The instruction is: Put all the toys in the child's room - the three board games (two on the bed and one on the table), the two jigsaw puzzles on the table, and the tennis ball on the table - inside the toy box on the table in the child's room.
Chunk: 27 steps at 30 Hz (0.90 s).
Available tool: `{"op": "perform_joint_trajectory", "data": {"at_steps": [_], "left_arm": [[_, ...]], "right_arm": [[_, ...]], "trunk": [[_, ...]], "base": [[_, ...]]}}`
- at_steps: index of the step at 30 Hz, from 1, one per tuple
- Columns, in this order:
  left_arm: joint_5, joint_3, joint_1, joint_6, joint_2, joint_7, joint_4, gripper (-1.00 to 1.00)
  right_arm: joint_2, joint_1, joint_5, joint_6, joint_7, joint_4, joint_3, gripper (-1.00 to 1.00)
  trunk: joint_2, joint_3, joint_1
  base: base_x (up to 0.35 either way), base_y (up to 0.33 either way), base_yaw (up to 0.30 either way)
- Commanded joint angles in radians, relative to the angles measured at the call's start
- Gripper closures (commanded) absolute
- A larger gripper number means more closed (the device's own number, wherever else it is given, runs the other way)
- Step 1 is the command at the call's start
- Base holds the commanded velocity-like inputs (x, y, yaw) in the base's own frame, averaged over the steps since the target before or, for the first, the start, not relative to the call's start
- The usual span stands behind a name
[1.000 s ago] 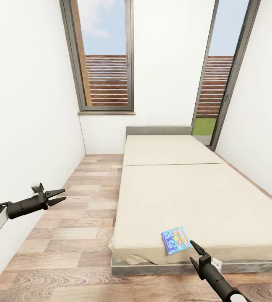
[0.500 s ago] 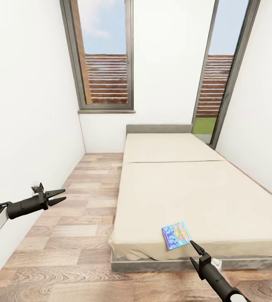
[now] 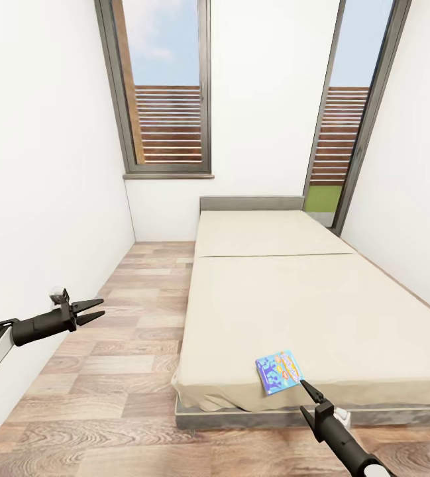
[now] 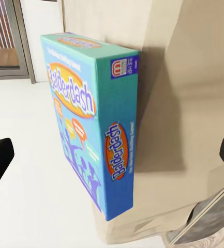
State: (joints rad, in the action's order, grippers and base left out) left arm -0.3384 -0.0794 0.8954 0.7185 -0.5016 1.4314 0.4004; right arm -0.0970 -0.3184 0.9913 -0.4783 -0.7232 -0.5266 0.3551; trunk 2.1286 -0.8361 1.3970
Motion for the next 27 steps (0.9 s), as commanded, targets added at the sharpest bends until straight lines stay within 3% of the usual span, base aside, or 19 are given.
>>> {"op": "perform_joint_trajectory", "data": {"at_steps": [1,27], "left_arm": [[-0.001,0.0,0.0,0.011,0.0,0.003,0.0,-1.0],[-0.001,0.0,0.0,0.013,0.0,0.003,0.0,-1.0]], "right_arm": [[0.0,-0.001,0.006,-0.008,-0.001,0.0,0.002,-1.0],[-0.001,-0.001,0.006,-0.008,-0.002,0.002,0.003,-1.0]], "trunk": [[0.0,-0.001,0.0],[0.0,-0.001,0.0]], "base": [[0.0,0.0,0.0],[0.009,0.027,0.0]]}}
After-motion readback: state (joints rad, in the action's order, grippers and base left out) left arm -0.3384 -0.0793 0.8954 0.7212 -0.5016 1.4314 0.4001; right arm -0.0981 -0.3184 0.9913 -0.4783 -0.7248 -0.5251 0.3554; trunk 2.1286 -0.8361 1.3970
